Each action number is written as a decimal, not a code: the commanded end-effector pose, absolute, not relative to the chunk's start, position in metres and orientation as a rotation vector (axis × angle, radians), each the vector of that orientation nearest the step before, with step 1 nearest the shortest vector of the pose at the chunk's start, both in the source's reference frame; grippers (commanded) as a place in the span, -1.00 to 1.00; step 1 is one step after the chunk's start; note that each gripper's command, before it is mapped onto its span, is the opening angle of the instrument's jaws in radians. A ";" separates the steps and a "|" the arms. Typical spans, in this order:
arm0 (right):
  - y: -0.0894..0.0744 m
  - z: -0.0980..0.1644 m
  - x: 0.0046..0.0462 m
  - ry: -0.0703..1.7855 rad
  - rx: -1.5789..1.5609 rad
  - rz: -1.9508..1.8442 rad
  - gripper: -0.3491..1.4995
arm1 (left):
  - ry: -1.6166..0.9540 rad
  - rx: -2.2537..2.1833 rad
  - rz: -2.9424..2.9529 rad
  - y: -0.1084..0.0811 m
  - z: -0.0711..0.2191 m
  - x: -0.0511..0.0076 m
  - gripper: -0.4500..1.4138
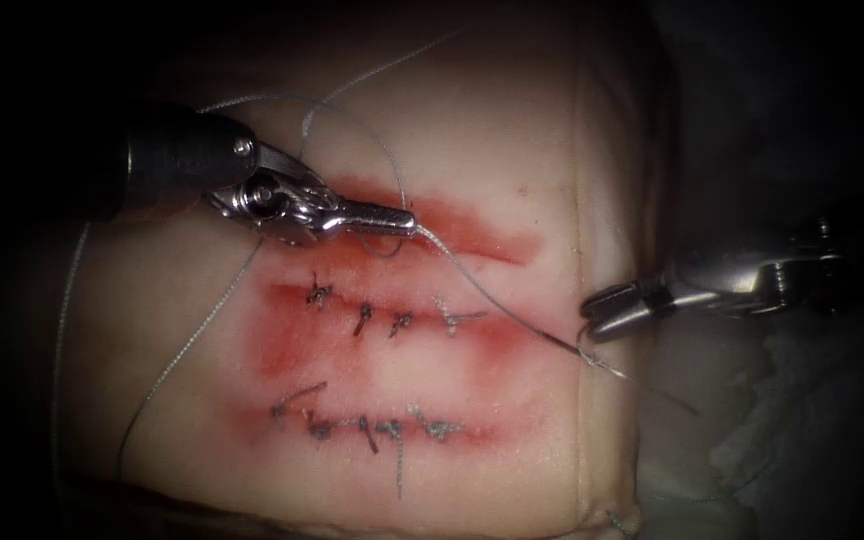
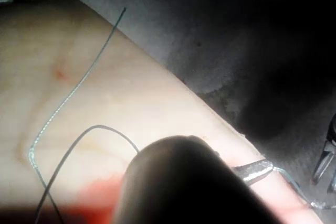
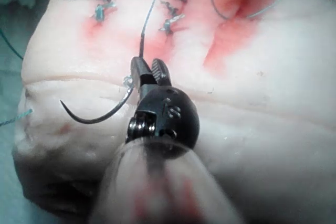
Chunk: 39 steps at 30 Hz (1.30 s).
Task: Wound Closure
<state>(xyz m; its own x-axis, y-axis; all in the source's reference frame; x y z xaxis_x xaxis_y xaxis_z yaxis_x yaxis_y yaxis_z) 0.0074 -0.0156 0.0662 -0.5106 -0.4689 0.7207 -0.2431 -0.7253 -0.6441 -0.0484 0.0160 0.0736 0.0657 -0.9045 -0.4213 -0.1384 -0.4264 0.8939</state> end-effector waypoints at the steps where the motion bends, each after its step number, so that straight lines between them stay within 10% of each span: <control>1: -0.016 0.066 0.0082 1.101 -1.478 -2.372 -0.20 | -1.058 1.661 -1.421 0.017 0.074 -0.0491 -1.00; 6: -0.017 0.066 0.0088 1.191 -1.480 -2.383 0.31 | -1.059 1.658 -1.421 0.016 0.074 -0.0492 -1.00; 23: -0.016 0.067 0.0119 1.150 -1.436 -2.409 0.16 | -1.059 1.657 -1.420 0.016 0.074 -0.0493 -1.00; 29: -0.016 0.068 0.0136 1.203 -1.357 -2.400 -0.49 | -1.059 1.657 -1.421 0.016 0.074 -0.0495 -1.00; 31: -0.016 0.068 0.0136 1.229 -1.340 -2.415 -0.98 | -1.060 1.656 -1.421 0.016 0.074 -0.0495 -1.00; 39: -0.016 0.068 0.0141 1.288 -1.312 -2.407 -1.00 | -1.060 1.656 -1.421 0.016 0.074 -0.0496 -0.96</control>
